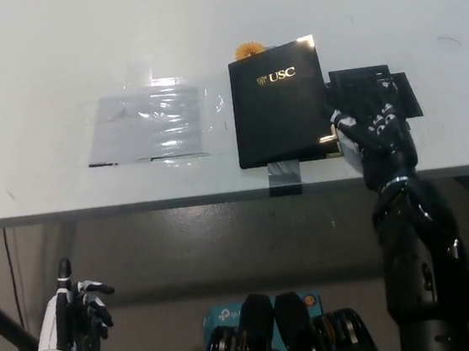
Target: The robot uses its right hand to push the cover of the diary kept in the middle of the desk towards the left to open it
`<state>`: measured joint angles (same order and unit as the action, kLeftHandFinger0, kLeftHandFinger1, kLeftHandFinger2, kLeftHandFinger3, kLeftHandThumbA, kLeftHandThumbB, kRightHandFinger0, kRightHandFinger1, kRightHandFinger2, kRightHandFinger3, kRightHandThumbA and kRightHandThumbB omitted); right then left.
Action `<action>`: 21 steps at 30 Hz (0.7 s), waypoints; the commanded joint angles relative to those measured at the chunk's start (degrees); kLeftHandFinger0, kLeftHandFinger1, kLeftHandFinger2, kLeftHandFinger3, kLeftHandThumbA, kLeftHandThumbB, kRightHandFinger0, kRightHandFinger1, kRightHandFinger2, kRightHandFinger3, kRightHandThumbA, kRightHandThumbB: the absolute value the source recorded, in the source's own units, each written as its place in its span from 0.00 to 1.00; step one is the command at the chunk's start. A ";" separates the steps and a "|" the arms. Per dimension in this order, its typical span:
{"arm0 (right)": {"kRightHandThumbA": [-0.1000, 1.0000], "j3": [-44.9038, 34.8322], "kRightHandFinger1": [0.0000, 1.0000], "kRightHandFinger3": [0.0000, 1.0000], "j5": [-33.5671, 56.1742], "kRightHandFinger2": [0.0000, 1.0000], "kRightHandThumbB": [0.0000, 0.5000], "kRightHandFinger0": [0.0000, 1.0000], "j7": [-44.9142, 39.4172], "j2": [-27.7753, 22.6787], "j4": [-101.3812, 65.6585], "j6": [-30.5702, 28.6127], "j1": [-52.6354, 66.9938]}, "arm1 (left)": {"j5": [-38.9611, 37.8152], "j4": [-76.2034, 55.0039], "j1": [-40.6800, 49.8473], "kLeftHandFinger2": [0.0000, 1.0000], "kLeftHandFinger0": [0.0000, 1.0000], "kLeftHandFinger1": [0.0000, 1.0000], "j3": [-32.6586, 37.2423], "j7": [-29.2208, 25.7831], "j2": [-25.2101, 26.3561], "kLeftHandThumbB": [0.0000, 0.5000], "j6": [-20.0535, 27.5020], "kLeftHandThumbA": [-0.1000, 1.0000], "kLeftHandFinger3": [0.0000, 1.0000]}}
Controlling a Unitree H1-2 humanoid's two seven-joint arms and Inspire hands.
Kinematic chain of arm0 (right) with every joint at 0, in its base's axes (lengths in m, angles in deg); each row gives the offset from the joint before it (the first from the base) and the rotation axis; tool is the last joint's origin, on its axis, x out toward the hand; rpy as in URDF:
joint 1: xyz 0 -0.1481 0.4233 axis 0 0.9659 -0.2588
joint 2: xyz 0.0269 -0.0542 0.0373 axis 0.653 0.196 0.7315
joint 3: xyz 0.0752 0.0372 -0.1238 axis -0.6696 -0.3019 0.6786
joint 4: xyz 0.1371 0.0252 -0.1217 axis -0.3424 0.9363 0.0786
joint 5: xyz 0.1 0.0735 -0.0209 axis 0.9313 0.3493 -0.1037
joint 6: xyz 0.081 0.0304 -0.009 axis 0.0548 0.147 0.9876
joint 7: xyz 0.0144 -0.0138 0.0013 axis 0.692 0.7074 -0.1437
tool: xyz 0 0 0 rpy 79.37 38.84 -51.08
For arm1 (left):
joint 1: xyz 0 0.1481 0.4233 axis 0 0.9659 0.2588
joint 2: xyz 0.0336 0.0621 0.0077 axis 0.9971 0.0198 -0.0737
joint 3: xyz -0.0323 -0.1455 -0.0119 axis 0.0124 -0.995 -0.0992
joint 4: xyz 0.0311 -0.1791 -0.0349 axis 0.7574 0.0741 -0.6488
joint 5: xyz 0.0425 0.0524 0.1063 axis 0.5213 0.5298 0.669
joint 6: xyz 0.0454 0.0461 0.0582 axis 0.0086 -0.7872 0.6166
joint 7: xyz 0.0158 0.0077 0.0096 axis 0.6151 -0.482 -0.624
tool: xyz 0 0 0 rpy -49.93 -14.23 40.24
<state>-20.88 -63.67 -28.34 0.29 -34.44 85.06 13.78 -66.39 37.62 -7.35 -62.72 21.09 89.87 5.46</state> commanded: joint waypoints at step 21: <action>1.00 3.25 1.00 1.00 3.68 1.00 0.22 0.94 0.88 5.58 4.24 -7.95 -3.95 | 0.02 -0.23 -0.58 0.14 0.13 0.18 1.12 -0.45 -0.03 0.88 1.00 1.00 0.30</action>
<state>-19.93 -60.63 -27.87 3.66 -30.70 76.60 13.85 -66.39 37.65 -7.36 -61.79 21.09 89.75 5.46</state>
